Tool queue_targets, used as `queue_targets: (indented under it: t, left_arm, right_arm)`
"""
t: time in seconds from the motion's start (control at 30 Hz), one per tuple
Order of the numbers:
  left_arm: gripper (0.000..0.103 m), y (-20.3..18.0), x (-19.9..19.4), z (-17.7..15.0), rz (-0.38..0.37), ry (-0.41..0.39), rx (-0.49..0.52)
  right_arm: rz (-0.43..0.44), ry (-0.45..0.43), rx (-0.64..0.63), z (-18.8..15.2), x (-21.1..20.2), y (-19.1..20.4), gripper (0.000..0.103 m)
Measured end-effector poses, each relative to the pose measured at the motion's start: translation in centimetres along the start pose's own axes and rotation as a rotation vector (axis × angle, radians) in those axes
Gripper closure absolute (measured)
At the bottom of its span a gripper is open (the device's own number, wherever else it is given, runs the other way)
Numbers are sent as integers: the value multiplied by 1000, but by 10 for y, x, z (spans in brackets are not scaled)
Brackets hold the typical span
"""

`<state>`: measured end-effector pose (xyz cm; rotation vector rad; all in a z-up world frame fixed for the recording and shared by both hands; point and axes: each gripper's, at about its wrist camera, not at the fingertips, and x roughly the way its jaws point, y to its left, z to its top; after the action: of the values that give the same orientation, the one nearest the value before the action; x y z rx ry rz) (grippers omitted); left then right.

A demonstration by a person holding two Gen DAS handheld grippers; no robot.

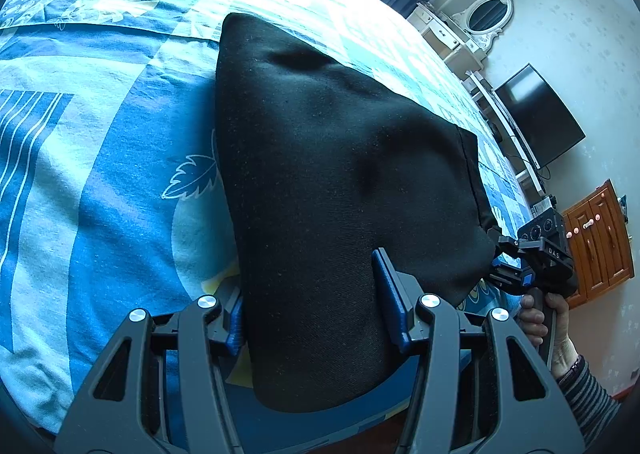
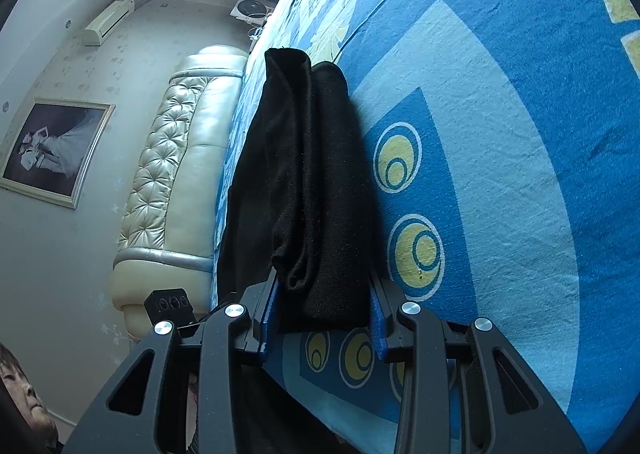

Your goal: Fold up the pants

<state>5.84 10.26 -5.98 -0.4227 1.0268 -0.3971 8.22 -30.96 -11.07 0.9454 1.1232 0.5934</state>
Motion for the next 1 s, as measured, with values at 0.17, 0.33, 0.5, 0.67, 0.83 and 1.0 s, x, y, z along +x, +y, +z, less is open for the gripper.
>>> queue_targets:
  t: [0.17, 0.33, 0.5, 0.67, 0.83, 1.0]
  left_arm:
    - [50, 0, 0, 0, 0, 0, 0]
    - [43, -3, 0, -1, 25, -11, 9]
    - [19, -20, -3, -5, 176, -90, 78]
    - [14, -28, -8, -11, 249, -118, 38]
    - [14, -40, -20, -22, 338, -153, -9]
    - [14, -72, -36, -31, 447, -165, 72]
  right_arm:
    - [8, 1, 1, 0, -1, -1, 66]
    - [23, -5, 3, -1, -3, -3, 65]
    - [20, -20, -22, -4, -8, 1, 53]
    - [-82, -21, -87, -15, -16, 15, 44]
    - [-349, -40, -246, -39, -22, 43, 35]
    - [-586, -64, -414, -72, -24, 64, 34]
